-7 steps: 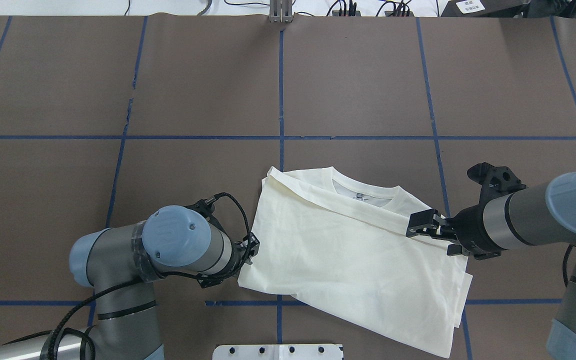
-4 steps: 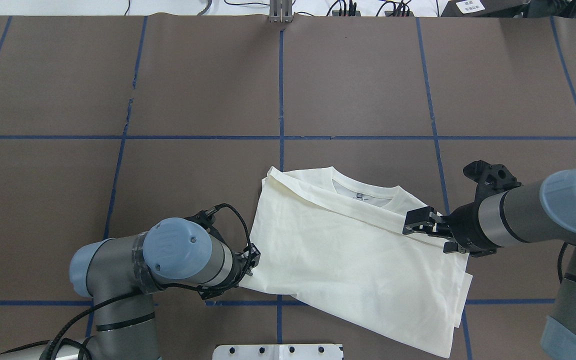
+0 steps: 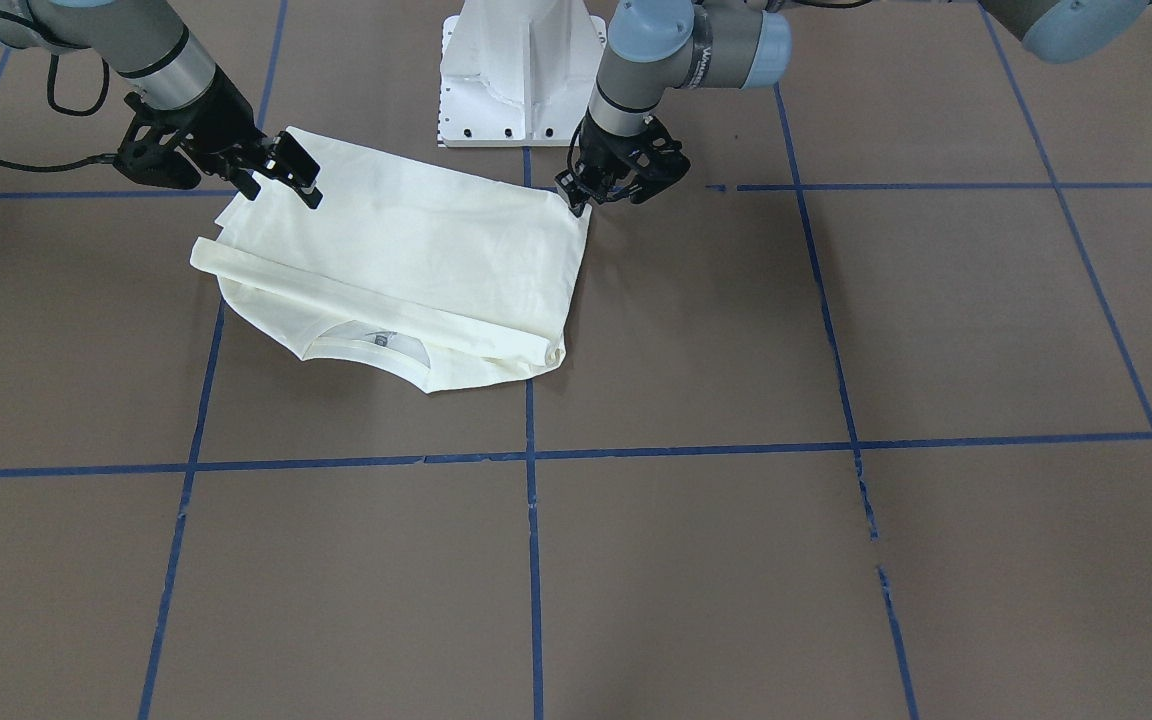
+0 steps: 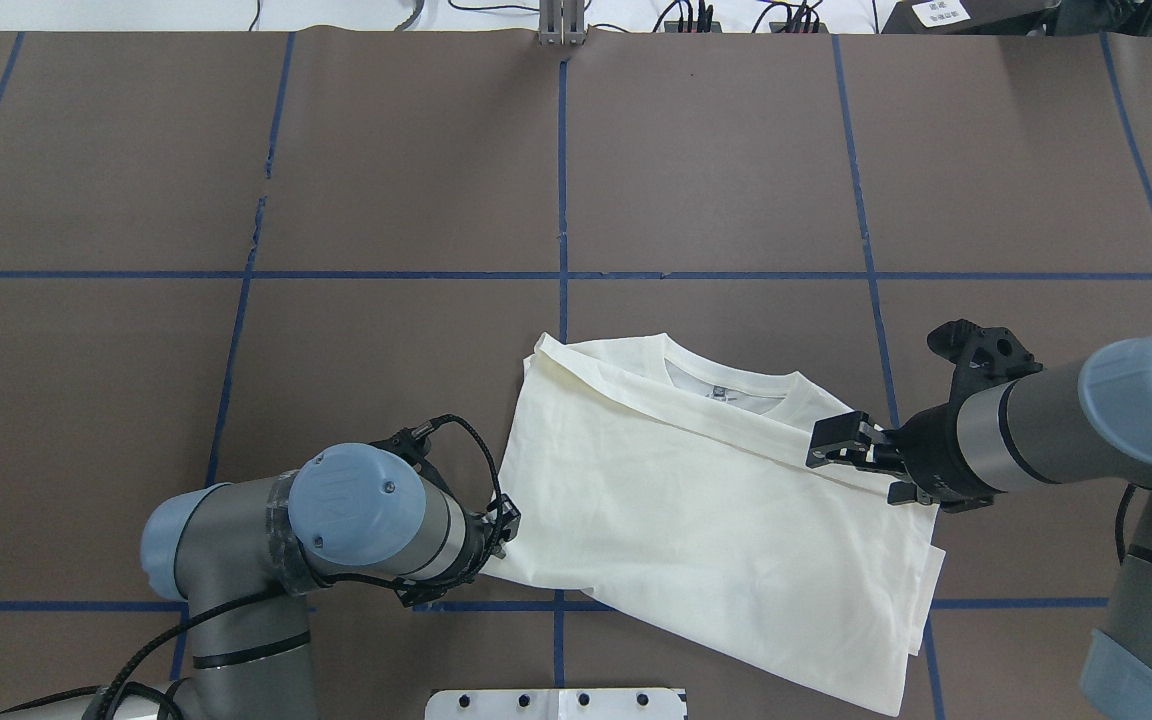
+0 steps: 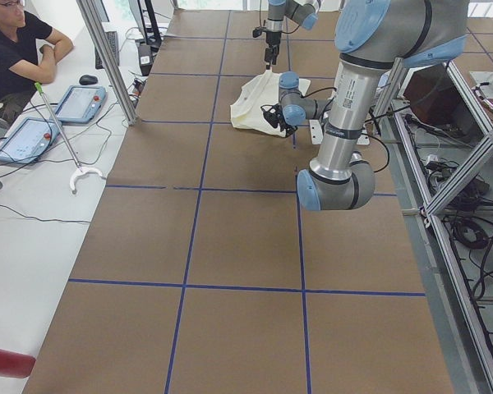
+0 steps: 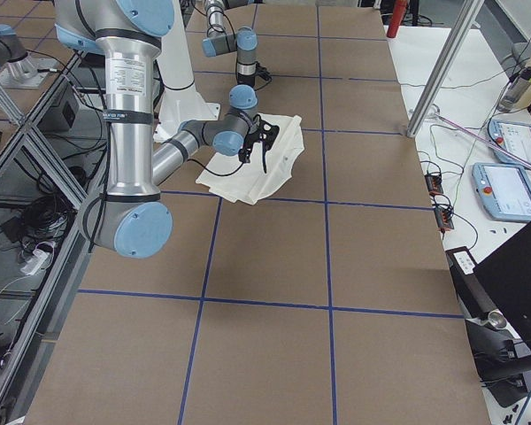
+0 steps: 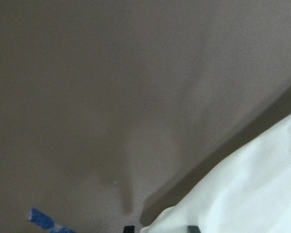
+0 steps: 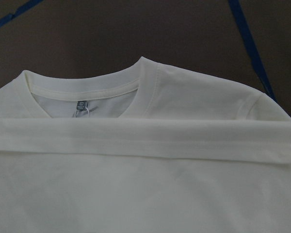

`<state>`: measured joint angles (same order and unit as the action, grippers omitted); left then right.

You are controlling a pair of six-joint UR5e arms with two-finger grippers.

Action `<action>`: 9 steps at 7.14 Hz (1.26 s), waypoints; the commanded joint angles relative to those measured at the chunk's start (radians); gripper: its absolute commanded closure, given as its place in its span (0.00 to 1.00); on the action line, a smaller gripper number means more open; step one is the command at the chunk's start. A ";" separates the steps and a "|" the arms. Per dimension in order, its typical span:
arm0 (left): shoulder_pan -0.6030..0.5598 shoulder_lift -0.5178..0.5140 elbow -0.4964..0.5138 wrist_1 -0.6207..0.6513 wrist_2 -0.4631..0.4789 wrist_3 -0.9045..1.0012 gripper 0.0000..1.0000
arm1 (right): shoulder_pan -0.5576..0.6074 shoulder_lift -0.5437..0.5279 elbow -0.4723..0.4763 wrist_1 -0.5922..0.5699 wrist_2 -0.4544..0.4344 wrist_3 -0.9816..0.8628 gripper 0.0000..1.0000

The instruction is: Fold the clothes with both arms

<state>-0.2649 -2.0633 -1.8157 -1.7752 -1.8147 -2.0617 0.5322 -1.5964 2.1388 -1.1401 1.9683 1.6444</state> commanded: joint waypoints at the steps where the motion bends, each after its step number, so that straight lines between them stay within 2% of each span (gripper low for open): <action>1: 0.003 -0.006 0.007 -0.001 0.000 0.000 0.53 | 0.000 0.001 -0.008 0.000 0.000 0.000 0.00; 4: 0.009 -0.011 0.013 -0.003 0.002 0.000 0.53 | 0.003 0.001 -0.008 0.000 0.000 0.000 0.00; 5: 0.009 -0.009 0.013 -0.003 0.003 0.000 0.58 | 0.005 0.000 -0.008 0.000 0.000 0.000 0.00; 6: 0.009 -0.008 0.013 -0.003 0.005 0.002 0.73 | 0.005 0.000 -0.008 0.000 0.000 0.000 0.00; 7: 0.009 -0.006 0.012 -0.003 0.005 0.003 0.99 | 0.008 0.000 -0.007 0.000 0.000 0.000 0.00; 9: 0.007 -0.006 0.006 -0.003 0.003 0.017 1.00 | 0.015 0.000 -0.007 -0.001 0.000 -0.002 0.00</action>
<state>-0.2570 -2.0697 -1.8054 -1.7779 -1.8105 -2.0517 0.5433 -1.5968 2.1320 -1.1407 1.9681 1.6434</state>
